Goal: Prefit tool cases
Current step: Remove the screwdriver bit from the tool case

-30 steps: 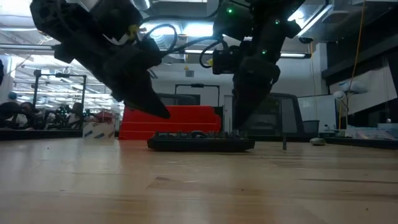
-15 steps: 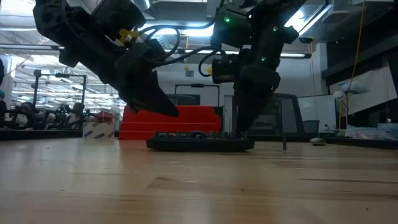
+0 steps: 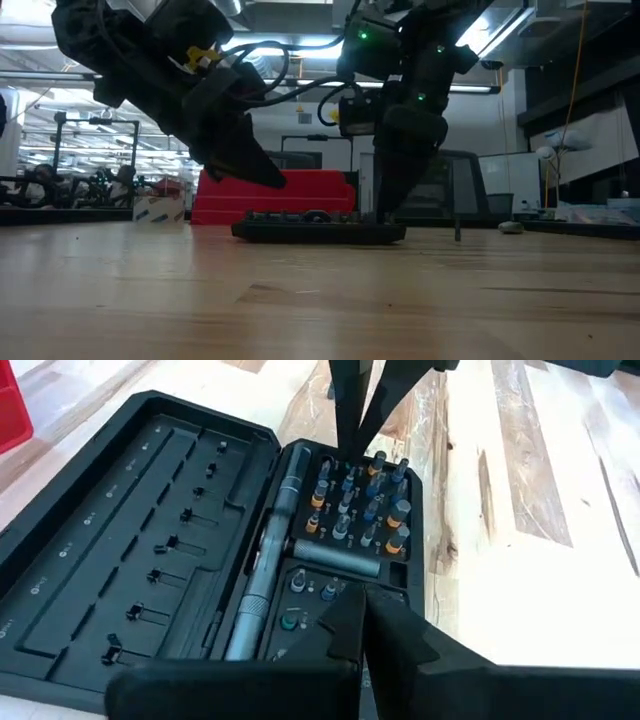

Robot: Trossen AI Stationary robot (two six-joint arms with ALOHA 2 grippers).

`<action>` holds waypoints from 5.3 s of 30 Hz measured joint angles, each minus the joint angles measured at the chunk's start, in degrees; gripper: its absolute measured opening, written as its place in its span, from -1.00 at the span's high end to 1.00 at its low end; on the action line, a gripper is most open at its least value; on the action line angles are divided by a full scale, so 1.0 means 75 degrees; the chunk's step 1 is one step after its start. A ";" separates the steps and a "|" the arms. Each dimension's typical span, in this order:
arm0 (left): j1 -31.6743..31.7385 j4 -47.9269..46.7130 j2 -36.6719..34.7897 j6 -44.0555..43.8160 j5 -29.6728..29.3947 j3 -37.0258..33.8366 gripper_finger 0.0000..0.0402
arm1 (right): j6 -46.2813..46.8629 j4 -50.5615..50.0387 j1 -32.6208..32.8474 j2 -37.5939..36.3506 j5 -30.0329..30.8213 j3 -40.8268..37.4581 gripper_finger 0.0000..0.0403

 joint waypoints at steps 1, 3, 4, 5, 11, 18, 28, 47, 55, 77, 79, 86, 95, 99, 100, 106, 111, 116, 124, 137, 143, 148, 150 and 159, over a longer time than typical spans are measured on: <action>0.0000 0.0000 0.0002 -0.0041 0.0000 0.0000 1.00 | 0.0000 -0.0011 0.0000 0.0000 0.0003 0.0000 0.95; 0.0000 0.0002 0.0003 -0.0107 0.0000 0.0000 1.00 | 0.0035 -0.0025 0.0000 0.0000 0.0006 0.0000 0.98; 0.0000 0.0061 0.0046 -0.0117 0.0000 0.0000 1.00 | 0.0038 -0.0022 0.0000 0.0000 0.0035 0.0000 0.98; 0.0000 0.0149 0.0095 -0.0126 0.0000 0.0000 1.00 | 0.0042 -0.0019 0.0000 0.0000 0.0104 0.0000 0.99; -0.0003 0.0800 0.0695 -0.0535 0.0151 0.0000 1.00 | 0.0041 -0.0195 0.0000 0.0018 0.0121 0.0185 0.99; -0.0006 0.0866 0.0800 -0.0615 0.0181 0.0000 1.00 | 0.0041 -0.0328 0.0000 0.0029 0.0106 0.0629 1.00; 0.0032 0.0944 0.0800 -0.0159 0.0181 0.0000 1.00 | 0.0275 -0.0277 -0.0055 0.0020 -0.0155 0.0733 1.00; 0.0003 0.0909 0.0803 -0.0274 0.0180 0.0000 1.00 | 0.0627 -0.1728 -0.0423 -0.0662 0.0861 0.0252 1.00; -0.0003 0.0802 0.0803 -0.0276 0.0179 0.0000 1.00 | 0.1646 -0.1319 -0.1123 -0.2020 0.0808 -0.1568 1.00; 0.0052 0.0751 0.0803 -0.0277 0.0181 -0.0003 1.00 | 0.2655 -0.0382 -0.0799 -0.2238 0.1049 -0.2390 1.00; 0.0052 0.0758 0.0803 -0.0277 0.0181 -0.0003 1.00 | 0.2653 -0.0376 -0.0799 -0.2235 0.1121 -0.2390 1.00; 0.0052 0.0743 0.0803 -0.0277 0.0181 -0.0003 1.00 | 0.2653 -0.0366 -0.0799 -0.2232 0.1256 -0.2390 0.91; 0.0052 0.0729 0.0803 -0.0277 0.0181 -0.0003 1.00 | 0.2482 -0.0367 -0.0799 -0.2229 0.1321 -0.2390 0.70; 0.0052 0.0720 0.0803 -0.0277 0.0181 -0.0003 1.00 | 0.1903 -0.0392 -0.0799 -0.2309 0.1307 -0.2356 0.59; 0.0052 0.0714 0.0803 -0.0277 0.0181 -0.0003 1.00 | 0.1724 -0.0403 -0.0799 -0.2357 0.1303 -0.2280 0.58; 0.0052 0.0612 0.0803 -0.0277 0.0181 -0.0003 1.00 | 0.0790 -0.0122 -0.0751 -0.2430 0.0203 -0.1620 0.57; 0.0038 0.0588 0.0803 -0.0361 0.0181 -0.0003 1.00 | 0.0231 0.0413 -0.0177 -0.2243 -0.0418 -0.1515 0.57; 0.0038 0.0593 0.0803 -0.0481 0.0140 0.0000 1.00 | 0.0097 0.1188 0.0510 -0.1801 -0.0354 -0.1515 0.57; 0.0038 0.0635 0.0803 -0.0549 0.0106 0.0000 1.00 | 0.0671 0.1618 0.0690 -0.1297 0.0536 -0.1291 0.57; 0.0038 0.1492 0.1728 -0.1001 0.0016 0.0414 1.00 | 0.0568 0.1400 0.0600 -0.1137 0.0491 -0.1119 0.57; 0.0065 0.1280 0.1760 -0.0459 0.0380 0.0819 1.00 | 0.0697 0.1361 0.0601 -0.1137 0.0437 -0.1119 0.57; 0.0223 0.1111 0.0934 0.0311 0.0348 0.0857 1.00 | 0.0681 0.1397 0.0600 -0.1137 0.0434 -0.1119 0.57; 0.0233 0.0633 0.0783 0.0472 0.0343 0.0846 1.00 | 0.0606 0.1388 0.0603 -0.1137 0.0355 -0.1119 0.57; -0.0017 -0.0357 0.0623 0.0320 0.0373 0.0834 1.00 | 0.0417 0.1091 0.0606 -0.1137 0.0122 -0.1119 0.57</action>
